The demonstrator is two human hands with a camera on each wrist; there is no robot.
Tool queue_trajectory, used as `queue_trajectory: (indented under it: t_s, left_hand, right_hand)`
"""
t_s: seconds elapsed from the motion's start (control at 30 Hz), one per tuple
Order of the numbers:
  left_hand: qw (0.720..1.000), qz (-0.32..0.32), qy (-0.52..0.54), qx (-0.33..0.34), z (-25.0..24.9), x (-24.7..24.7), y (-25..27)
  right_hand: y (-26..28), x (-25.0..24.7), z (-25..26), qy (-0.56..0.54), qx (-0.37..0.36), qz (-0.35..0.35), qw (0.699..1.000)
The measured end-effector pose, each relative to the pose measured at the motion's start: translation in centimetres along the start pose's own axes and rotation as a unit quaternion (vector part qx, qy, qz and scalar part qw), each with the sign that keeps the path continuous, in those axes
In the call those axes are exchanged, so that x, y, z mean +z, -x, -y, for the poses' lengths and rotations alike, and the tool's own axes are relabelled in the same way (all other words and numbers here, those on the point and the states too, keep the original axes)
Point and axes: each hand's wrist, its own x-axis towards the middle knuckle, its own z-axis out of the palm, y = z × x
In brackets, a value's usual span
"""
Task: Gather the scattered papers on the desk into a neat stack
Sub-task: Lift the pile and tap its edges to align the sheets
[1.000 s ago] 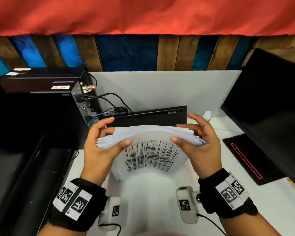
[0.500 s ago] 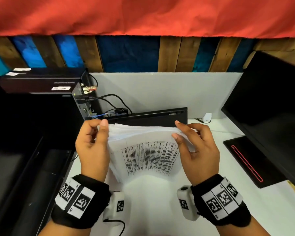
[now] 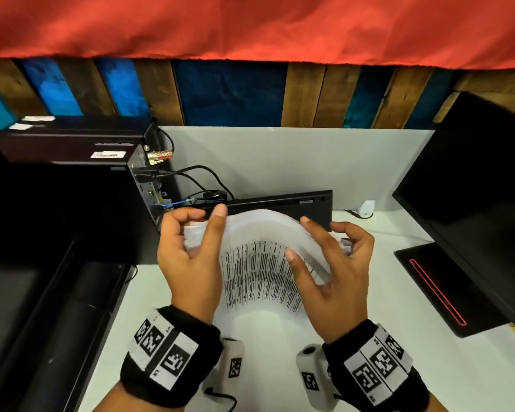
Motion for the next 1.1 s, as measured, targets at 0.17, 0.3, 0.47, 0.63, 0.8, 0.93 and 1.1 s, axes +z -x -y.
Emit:
queue_trajectory:
  t_s: [0.17, 0.3, 0.47, 0.63, 0.8, 0.93, 1.1]
  left_hand:
    - [0.998, -0.027, 0.047, -0.033, 0.5, 0.2, -0.8]
    - [0.999, -0.022, 0.032, -0.024, 0.6, 0.3, -0.6]
    - [0.997, -0.026, 0.057, -0.038, 0.8, 0.4, -1.0]
    - [0.996, -0.041, 0.046, -0.069, 1.6, 0.3, -1.5]
    - [0.999, -0.022, 0.016, -0.038, 1.5, 0.7, -1.0]
    - [0.998, -0.018, 0.034, -0.052, 2.0, -0.1, -1.5]
    - [0.997, 0.071, 0.033, -0.019, 1.7, -0.9, -0.5]
  right_hand:
    - [-0.6, 0.3, -0.2, -0.07, 0.069, -0.031, 0.995]
    - [-0.4, 0.8, -0.1, -0.064, 0.058, -0.023, 0.996]
    - [-0.7, 0.9, 0.0, -0.073, 0.07, -0.004, 0.995]
    - [-0.4, 1.3, -0.3, -0.103, 0.093, -0.017, 0.99]
    - [-0.6, 1.8, -0.3, -0.057, 0.061, 0.013, 0.996]
    - [-1.4, 1.5, -1.1, -0.065, 0.093, -0.024, 0.993]
    - [-0.8, 1.3, -0.6, -0.057, 0.051, 0.022, 0.997]
